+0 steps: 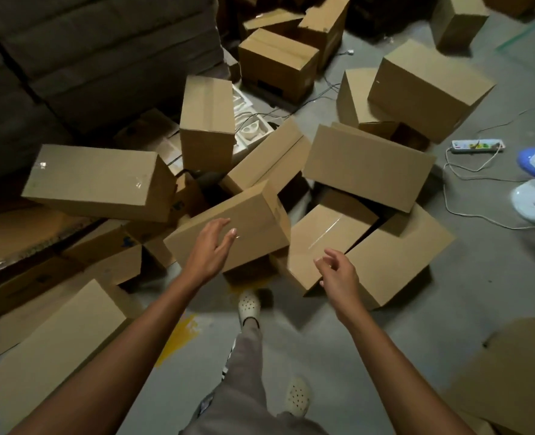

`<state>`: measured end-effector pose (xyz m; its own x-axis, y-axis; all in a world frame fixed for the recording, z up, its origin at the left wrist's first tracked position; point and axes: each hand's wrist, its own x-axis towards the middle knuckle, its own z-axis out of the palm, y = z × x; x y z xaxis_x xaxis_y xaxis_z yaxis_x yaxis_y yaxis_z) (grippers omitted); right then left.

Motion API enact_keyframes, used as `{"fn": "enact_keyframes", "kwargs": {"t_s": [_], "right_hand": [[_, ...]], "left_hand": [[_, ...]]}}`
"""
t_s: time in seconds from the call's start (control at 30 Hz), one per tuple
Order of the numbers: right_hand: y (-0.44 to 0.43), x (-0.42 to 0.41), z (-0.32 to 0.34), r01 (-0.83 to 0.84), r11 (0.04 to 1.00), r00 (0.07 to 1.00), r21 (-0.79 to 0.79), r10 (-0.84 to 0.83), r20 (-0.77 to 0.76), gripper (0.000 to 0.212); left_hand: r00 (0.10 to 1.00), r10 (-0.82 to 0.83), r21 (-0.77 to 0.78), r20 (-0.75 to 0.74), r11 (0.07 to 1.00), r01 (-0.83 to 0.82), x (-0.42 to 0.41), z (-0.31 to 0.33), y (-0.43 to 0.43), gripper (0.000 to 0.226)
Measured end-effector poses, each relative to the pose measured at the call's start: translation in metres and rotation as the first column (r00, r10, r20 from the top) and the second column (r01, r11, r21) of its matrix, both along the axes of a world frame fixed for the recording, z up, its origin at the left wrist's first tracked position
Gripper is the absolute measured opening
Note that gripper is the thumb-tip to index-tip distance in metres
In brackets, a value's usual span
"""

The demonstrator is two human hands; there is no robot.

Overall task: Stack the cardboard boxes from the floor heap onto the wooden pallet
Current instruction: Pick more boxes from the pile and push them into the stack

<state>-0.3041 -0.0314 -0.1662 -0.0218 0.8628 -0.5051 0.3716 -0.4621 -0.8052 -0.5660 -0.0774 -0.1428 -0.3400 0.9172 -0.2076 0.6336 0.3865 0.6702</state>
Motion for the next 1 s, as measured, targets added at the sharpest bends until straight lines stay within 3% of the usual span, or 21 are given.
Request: {"fn": "enact_keyframes", "kwargs": {"t_s": [0.27,0.53,0.73,0.87,0.93,1.0], "right_hand": [[0.127,-0.059,-0.089,0.256,0.924,0.963,-0.283,-0.270,-0.011,0.036],[0.218,-0.092,-0.217,0.233,0.877,0.973,-0.421,-0.210,0.100,0.044],[0.253,-0.105,-0.328,0.171,0.850,0.982,-0.499,-0.108,0.153,0.050],[0.256,-0.116,-0.384,0.079,0.828,0.993,-0.555,-0.017,0.116,0.056],[0.260,-0.125,-0.402,0.093,0.771,0.995,-0.630,-0.096,0.029,0.067],[0.264,-0.132,-0.405,0.142,0.686,0.969,-0.713,-0.242,-0.040,0.060]], "left_hand": [[0.995,-0.095,-0.150,0.017,0.984,0.097,-0.063,-0.071,0.196,0.042],[0.996,0.001,-0.334,0.087,0.942,0.029,-0.084,-0.190,0.340,0.044],[0.993,0.077,-0.380,0.089,0.924,-0.038,-0.083,-0.293,0.391,0.047],[0.989,0.127,-0.428,0.071,0.900,-0.084,-0.084,-0.342,0.395,0.061],[0.987,0.125,-0.461,0.098,0.885,-0.066,-0.083,-0.355,0.390,0.064],[0.988,0.102,-0.470,0.118,0.882,-0.035,-0.082,-0.360,0.379,0.057]]}}
